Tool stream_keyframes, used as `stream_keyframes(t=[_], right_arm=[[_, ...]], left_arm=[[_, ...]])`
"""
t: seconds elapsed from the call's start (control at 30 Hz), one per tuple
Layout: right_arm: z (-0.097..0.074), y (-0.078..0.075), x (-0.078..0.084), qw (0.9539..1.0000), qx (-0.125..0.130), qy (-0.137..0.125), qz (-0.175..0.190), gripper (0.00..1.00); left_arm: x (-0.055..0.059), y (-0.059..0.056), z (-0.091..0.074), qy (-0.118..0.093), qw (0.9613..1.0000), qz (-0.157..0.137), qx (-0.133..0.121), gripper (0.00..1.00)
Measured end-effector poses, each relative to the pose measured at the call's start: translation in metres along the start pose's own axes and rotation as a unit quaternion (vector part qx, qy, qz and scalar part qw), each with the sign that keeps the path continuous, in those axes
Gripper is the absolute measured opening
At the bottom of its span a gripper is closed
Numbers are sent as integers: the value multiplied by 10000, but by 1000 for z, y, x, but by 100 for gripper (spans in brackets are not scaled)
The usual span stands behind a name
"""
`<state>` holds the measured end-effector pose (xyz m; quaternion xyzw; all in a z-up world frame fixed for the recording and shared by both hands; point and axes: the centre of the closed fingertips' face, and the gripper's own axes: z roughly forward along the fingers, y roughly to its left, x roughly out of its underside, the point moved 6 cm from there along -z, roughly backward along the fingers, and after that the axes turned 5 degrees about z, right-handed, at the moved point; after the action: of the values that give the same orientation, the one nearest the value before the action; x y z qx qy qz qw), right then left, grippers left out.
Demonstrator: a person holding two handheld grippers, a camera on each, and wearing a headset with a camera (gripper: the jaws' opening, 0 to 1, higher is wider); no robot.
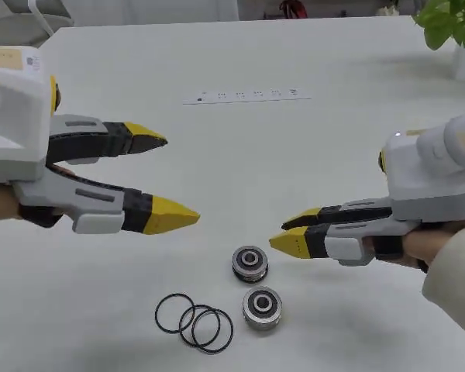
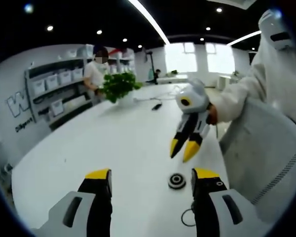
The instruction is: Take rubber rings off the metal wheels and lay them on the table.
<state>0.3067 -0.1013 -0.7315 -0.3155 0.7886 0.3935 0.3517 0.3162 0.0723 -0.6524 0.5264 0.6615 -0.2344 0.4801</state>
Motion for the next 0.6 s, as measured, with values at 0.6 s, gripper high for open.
stream_keyframes(t=[0.6], right_arm=[[9, 1, 13, 9992, -17, 374, -149, 21]], left_arm=[[5, -19, 50, -114, 9990, 10, 431, 59]])
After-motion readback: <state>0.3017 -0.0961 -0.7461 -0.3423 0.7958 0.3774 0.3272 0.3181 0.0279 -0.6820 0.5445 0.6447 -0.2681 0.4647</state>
